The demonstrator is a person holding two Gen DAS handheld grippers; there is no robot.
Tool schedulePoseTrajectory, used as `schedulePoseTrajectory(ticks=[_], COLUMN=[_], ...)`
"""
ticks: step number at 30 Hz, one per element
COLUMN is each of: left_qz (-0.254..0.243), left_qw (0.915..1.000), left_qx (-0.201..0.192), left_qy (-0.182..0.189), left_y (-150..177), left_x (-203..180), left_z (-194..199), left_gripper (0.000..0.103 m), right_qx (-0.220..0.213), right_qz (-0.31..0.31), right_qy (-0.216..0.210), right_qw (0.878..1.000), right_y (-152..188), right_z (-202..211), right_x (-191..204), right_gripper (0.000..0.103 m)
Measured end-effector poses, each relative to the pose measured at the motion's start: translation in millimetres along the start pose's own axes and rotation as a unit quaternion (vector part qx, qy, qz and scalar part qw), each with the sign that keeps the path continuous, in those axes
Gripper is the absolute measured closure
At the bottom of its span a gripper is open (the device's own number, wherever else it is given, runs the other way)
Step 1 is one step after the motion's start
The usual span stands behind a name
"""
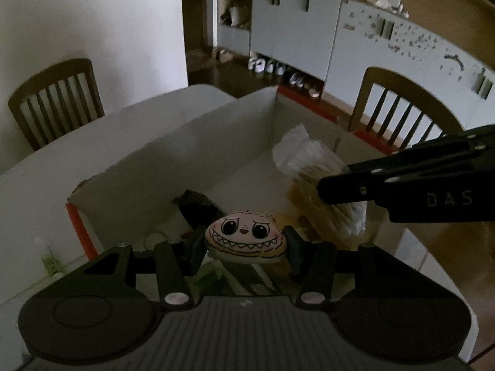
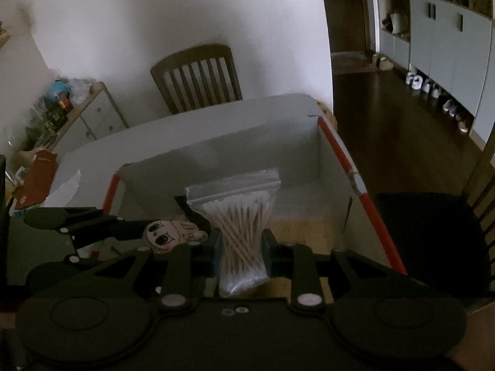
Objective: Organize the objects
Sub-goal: 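Open both tools to release the cookie and swab bag inside the shoebox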
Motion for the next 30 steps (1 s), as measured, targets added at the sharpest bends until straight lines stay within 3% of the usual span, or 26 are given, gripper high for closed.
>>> schedulePoseTrajectory(ticks=[9,17,23,27,30], left_qz=[-0.022,-0.007,0.022,0.032,0.039], left_qw=[0.9989,0.9967,0.9959,0.9960,0.9963], left_qx=[0.037,0.080,0.087,0.083,0.076], left_qy=[-0.017,-0.013,-0.002,-0.007,-0.005], left_y=[-9.3,-11.9,-13.2,-12.5,-10.6], left_x=[3.4,7.9,15.6,18.8,21.0], left_z=[-25.6,-47.5,-50.6,-48.6,-45.3], left_gripper=[0.052,0.051,0.050,0.038,0.038], right_qx=[0.020,0.037,0.044,0.046,0.046], right_qz=[0.032,0.046,0.048,0.044,0.038], right_qy=[0.027,0.031,0.028,0.025,0.025], right_qw=[0.999,0.998,0.997,0.998,0.998], right_y=[-12.4,-21.8,-22.8,-23.8,-24.0], right_z=[-33.9,-46.0,-49.3,-48.3,-45.8], right_x=[-0.2,7.0,7.6,4.5,3.3], right_gripper=[0.077,0.076,0.073,0.072,0.072])
Point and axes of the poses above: each gripper's, at about its wrist camera, not at the fingertips, and z roughly against the way its jaws point, x to its left, y to its underside, the point moved 4 cm from there along -z, roughly the way its jaws point, and after that the axes turned 12 degrees about y, right-handed, at the moved point
